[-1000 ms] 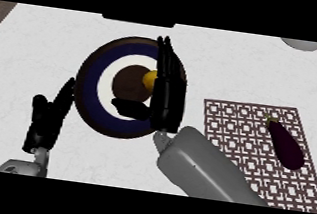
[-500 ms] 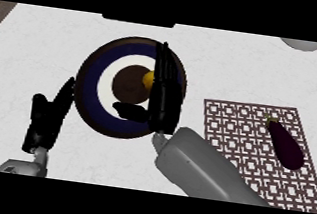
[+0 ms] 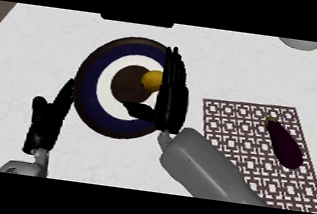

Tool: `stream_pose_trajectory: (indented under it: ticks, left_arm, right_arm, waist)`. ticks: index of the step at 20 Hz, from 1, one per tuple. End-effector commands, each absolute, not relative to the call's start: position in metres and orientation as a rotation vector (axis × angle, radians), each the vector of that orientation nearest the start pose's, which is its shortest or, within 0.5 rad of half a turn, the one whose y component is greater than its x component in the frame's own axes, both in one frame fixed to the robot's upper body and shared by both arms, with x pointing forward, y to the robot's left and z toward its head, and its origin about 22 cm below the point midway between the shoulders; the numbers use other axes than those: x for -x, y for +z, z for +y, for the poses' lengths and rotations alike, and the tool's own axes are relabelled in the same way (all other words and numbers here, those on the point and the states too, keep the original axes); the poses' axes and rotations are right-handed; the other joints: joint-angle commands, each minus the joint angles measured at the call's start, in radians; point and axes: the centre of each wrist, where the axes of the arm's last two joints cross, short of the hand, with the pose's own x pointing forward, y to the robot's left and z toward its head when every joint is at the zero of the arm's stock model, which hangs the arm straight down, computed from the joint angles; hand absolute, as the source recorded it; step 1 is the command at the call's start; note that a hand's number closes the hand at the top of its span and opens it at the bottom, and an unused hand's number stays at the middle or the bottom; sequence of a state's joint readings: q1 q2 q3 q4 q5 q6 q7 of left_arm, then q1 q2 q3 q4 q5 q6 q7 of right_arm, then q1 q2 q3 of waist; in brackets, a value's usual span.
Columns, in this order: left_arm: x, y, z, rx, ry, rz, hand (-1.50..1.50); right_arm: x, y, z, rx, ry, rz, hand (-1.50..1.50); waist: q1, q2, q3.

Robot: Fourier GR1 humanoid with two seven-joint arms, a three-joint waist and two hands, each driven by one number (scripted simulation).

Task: Pick the lemon from the placemat and place it in the plate

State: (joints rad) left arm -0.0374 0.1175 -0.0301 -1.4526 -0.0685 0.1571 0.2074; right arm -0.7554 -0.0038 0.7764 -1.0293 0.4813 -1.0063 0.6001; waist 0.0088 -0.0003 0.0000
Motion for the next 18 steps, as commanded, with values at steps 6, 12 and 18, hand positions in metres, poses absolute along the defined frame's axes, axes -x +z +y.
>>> stream_pose_trajectory:
  ticks: [6,12,18]
  left_arm:
    - [-0.243,-0.017,0.247,-0.240,-0.022,-1.276,0.00]
    - [-0.242,0.007,0.252,-0.234,-0.025,-1.281,0.00]
    - [-0.250,-0.002,0.267,-0.249,-0.011,-1.288,0.00]
  right_arm:
    - [-0.294,0.023,-0.024,0.712,0.246,-1.686,-1.50]
    - [-0.283,0.009,-0.055,0.778,0.258,-1.652,-1.50]
    - [-0.281,0.014,-0.082,0.801,0.194,-1.695,-1.50]
  waist:
    - [-0.011,-0.002,0.000]
    - [-0.013,-0.003,0.000]
    - [-0.009,-0.001,0.000]
